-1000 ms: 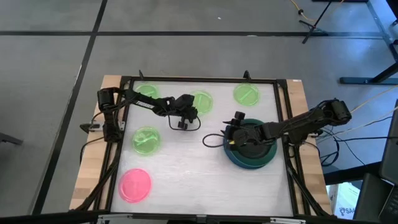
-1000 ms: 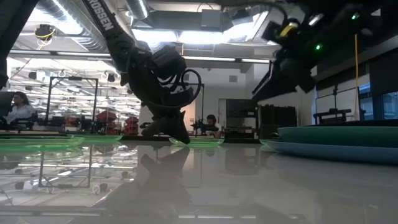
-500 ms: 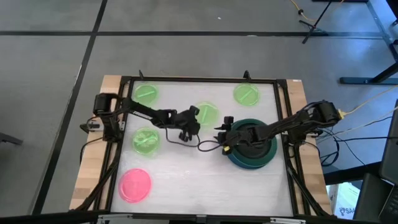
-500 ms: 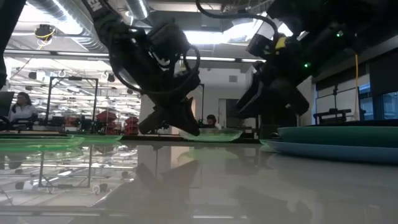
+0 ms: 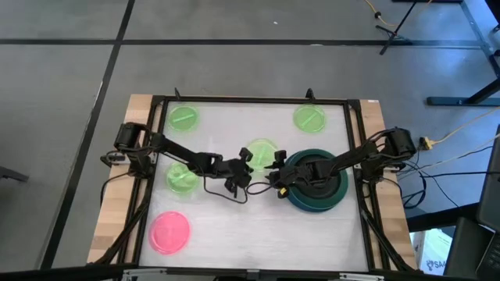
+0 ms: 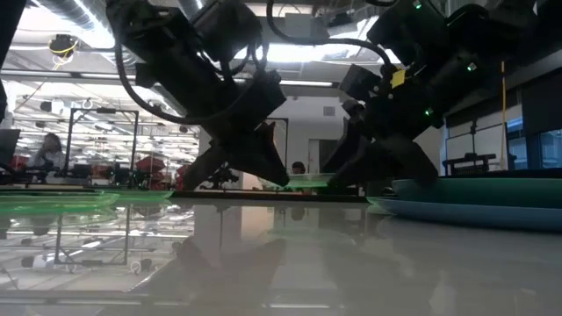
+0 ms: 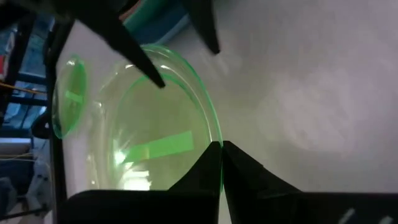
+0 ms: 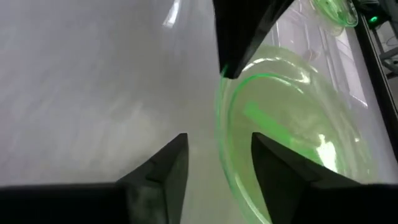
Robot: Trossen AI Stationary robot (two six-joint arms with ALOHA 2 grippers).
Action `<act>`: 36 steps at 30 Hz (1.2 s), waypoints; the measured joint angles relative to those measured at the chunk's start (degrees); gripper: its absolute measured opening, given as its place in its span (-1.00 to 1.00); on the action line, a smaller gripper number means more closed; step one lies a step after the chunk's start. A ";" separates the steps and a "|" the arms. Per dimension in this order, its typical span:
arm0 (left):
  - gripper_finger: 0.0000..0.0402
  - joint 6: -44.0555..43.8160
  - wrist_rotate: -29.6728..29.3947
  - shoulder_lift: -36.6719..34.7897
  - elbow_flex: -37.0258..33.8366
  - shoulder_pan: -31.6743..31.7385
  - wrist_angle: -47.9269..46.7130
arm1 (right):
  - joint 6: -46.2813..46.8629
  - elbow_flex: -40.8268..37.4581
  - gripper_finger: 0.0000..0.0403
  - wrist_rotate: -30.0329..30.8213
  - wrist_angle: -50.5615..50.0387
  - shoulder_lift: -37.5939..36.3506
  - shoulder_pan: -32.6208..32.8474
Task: Stack plastic plates
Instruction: Stack the top middle transparent green plate into the black plate
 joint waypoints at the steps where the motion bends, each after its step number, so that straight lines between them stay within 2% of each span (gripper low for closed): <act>1: -0.99 0.00 -0.79 0.00 0.00 -0.49 0.17 | -0.13 0.00 -0.24 -0.15 0.05 0.05 -0.02; 10: -0.94 -0.22 -2.70 0.00 0.00 -2.88 1.32 | -0.62 0.00 -0.90 -0.18 -1.02 0.05 0.01; 12: -0.91 -0.37 -2.70 0.00 0.00 -3.24 1.88 | -1.79 0.00 -0.97 -0.39 -1.18 0.05 0.05; 18: -0.69 -3.60 -2.67 0.00 0.00 -4.68 2.44 | -1.96 0.00 -0.97 -0.01 -0.45 -0.55 0.37; 20: -0.58 -5.20 -3.19 0.00 0.11 -5.45 1.84 | -2.17 0.00 -0.98 2.39 -0.72 -1.23 1.52; 24: -0.38 -7.97 -10.54 -0.02 0.20 -8.25 -0.15 | -2.55 2.00 -0.98 8.04 -6.15 -3.89 4.79; 28: -0.29 -9.44 -16.33 -0.11 0.20 -11.67 -4.56 | 2.29 6.58 -0.98 9.59 -16.67 -6.46 7.76; 33: -0.27 -15.98 -15.33 -3.98 0.23 -14.84 -11.90 | 10.05 12.84 -0.99 10.07 -28.84 -8.30 11.89; 36: -0.27 -21.11 -9.57 -7.72 -0.24 -15.69 -19.17 | 16.17 16.36 -0.99 12.42 -36.71 -9.16 14.79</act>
